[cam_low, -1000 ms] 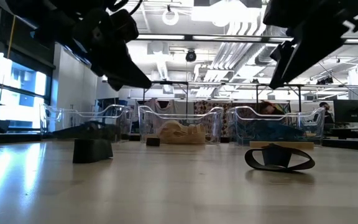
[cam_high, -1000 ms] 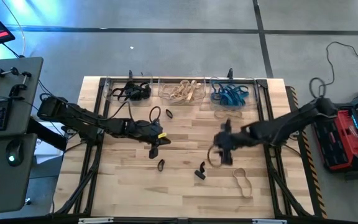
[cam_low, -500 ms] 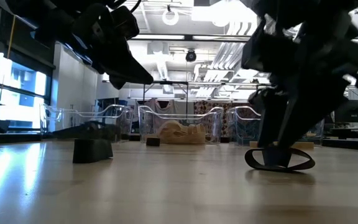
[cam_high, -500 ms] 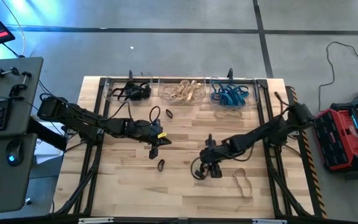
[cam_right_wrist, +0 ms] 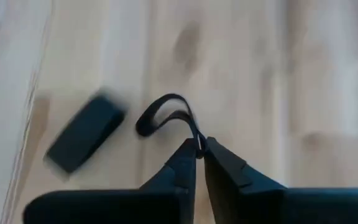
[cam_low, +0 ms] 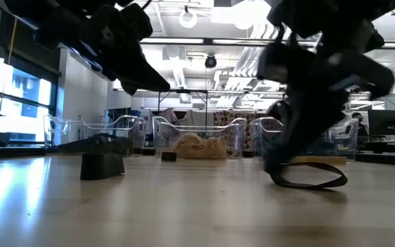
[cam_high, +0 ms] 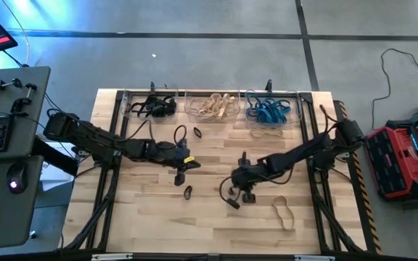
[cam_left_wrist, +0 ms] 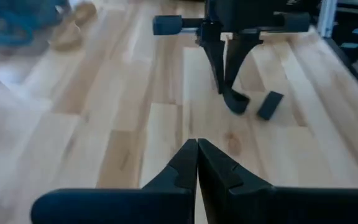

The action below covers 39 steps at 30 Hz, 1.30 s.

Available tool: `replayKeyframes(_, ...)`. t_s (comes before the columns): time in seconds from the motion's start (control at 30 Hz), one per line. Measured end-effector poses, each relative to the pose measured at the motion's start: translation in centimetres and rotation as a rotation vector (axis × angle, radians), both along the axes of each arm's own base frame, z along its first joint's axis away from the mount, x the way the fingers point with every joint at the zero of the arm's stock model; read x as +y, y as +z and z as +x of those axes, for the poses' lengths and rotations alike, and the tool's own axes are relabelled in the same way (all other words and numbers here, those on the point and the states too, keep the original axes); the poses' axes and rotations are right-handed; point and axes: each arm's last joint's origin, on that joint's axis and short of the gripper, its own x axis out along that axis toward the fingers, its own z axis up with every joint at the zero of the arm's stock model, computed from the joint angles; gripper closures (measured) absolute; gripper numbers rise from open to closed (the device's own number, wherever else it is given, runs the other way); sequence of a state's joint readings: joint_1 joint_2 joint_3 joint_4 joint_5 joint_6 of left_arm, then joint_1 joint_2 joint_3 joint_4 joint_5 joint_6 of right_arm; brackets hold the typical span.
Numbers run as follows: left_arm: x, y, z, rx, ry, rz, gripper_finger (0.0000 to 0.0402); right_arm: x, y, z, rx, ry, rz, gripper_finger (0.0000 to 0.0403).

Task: Sort rubber bands into baskets
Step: Put the black rubber band into the left transparent bin

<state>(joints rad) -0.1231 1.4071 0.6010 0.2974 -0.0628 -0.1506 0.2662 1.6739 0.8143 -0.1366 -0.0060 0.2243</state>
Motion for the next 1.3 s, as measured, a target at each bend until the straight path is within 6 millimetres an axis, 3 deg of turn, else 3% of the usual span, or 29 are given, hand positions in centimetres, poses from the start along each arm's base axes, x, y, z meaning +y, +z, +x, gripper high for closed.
replayKeyframes(0.17, -1.0, 0.5, 0.1, -0.069, 0.040, 0.133, 0.0370, -0.9, 2.1, 0.8, -0.168, -0.138, -0.046, 0.0394)
replayKeyframes(0.47, -2.6, 0.9, -0.2, -0.111, 0.122, 0.255, 0.0271, -1.6, 5.8, 1.4, -0.470, -0.376, -0.079, 0.0401)
replayKeyframes(0.73, -3.6, 1.9, -0.1, -0.200, 0.129, 0.392, 0.0199, -1.6, 6.7, 1.8, -0.567, -0.460, -0.046, 0.0402)
replayKeyframes(0.93, -3.8, 2.8, 0.6, -0.220, 0.136, 0.421, 0.0182, -1.7, 7.0, 1.9, -0.602, -0.509, -0.030, 0.0402)
replayKeyframes(1.17, -5.0, 2.3, 2.7, -0.178, 0.142, 0.542, 0.0182, -1.6, 7.7, 2.2, -0.677, -0.529, 0.025, 0.0402)
replayKeyframes(1.3, -5.9, 2.6, 3.4, -0.164, 0.232, 0.629, 0.0182, -1.6, 7.8, 2.2, -0.688, -0.530, 0.030, 0.0403)
